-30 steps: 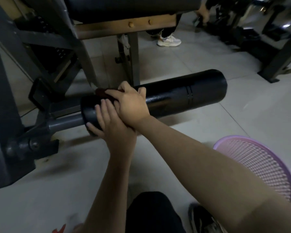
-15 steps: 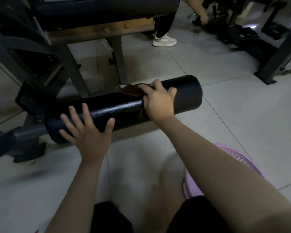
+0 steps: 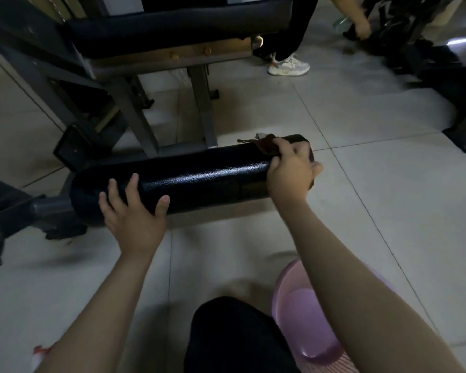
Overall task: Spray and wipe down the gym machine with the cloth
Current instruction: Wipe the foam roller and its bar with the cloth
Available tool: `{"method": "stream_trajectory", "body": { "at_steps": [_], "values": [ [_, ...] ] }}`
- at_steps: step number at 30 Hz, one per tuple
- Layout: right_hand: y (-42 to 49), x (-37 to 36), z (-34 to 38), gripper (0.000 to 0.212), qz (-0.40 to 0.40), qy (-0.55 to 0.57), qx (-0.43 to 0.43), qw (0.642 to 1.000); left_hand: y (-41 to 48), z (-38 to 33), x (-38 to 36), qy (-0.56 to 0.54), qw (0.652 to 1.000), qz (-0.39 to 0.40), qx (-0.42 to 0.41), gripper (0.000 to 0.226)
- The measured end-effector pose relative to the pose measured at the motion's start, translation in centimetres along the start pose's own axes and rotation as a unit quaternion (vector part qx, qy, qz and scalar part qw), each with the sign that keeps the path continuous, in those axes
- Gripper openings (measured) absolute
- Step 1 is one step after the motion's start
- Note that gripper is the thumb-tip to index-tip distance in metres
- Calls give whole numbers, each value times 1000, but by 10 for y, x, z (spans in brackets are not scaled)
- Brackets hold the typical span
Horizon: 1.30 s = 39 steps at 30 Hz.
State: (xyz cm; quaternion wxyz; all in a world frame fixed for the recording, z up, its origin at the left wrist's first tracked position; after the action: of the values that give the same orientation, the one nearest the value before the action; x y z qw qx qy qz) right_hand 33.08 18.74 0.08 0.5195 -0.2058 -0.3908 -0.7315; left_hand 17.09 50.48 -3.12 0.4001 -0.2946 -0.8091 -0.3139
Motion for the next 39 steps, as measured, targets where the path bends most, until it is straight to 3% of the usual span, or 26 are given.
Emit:
{"method": "stream_trajectory", "body": {
  "at_steps": [5,8,13,16,23,29,34,39],
  "values": [
    [-35,-51,99,38,63,36,107,992,16,9,11,29,998,33,50,81],
    [-64,-75,150,34,91,66,165,980,17,14,8,-21,993,56,98,85],
    [-90,-82,172,37,105,71,228,965,15,38,5,-52,977,70,194,120],
    [-70,-69,142,36,79,47,213,973,20,35,11,-48,972,97,210,125],
    [-14,-21,57,28,8,-40,126,991,19,35,19,-80,968,90,219,112],
    [10,27,-25,36,-69,-12,16,997,20,34,21,-87,966,88,228,106],
    [-5,9,-18,37,-71,60,-14,996,21,41,18,-92,969,78,217,104],
    [-40,-26,40,34,-49,103,59,992,25,50,19,-82,973,71,204,98]
  ]
}}
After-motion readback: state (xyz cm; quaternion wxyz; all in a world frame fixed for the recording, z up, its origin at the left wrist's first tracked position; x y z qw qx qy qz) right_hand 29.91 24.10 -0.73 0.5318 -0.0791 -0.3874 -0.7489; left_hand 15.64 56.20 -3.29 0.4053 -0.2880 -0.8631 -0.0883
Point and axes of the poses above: each hand's wrist, its own y-axis towards the middle knuckle, its own x-axis out of the back of the hand, z = x × y, the point moved 9 cm from there along y, towards the middle knuckle, and after that the axes turned 1 degree about y, right-handed, at the moved point
